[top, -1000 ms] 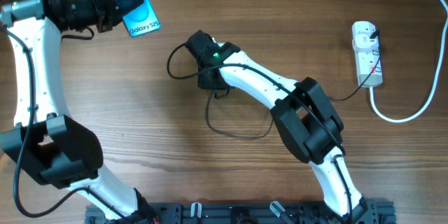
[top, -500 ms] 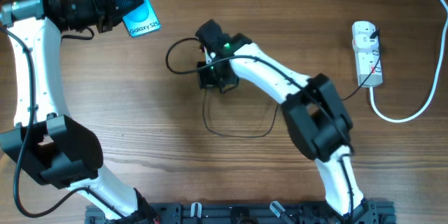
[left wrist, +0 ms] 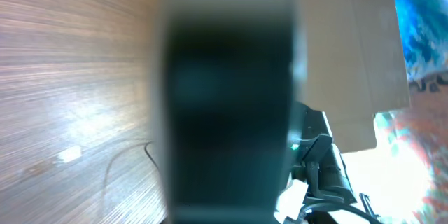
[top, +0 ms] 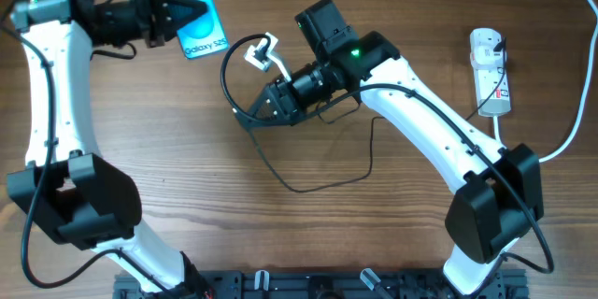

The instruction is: Plug charger to phone and switch on socket

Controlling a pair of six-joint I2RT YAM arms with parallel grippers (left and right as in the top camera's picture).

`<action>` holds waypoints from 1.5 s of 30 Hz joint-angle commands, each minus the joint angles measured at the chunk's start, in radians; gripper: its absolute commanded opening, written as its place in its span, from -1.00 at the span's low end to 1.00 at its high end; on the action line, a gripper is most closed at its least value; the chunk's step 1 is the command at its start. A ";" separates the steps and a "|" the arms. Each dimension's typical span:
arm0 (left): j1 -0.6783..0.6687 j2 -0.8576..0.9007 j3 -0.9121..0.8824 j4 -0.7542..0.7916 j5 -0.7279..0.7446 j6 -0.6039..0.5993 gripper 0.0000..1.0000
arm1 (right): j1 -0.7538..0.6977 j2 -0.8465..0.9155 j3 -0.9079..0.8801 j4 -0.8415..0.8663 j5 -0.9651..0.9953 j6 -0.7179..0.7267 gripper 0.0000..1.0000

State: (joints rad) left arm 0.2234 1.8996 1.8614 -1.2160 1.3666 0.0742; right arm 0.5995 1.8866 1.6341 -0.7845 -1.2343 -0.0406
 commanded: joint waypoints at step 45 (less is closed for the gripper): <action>-0.030 -0.020 0.003 0.214 0.210 -0.169 -0.92 | -0.035 0.002 -0.010 0.701 0.025 0.645 -0.91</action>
State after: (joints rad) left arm 0.1928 1.8996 1.8595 -1.0069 1.5326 -0.0917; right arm 0.5575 1.8866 1.6173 -0.0818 -1.1965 0.6052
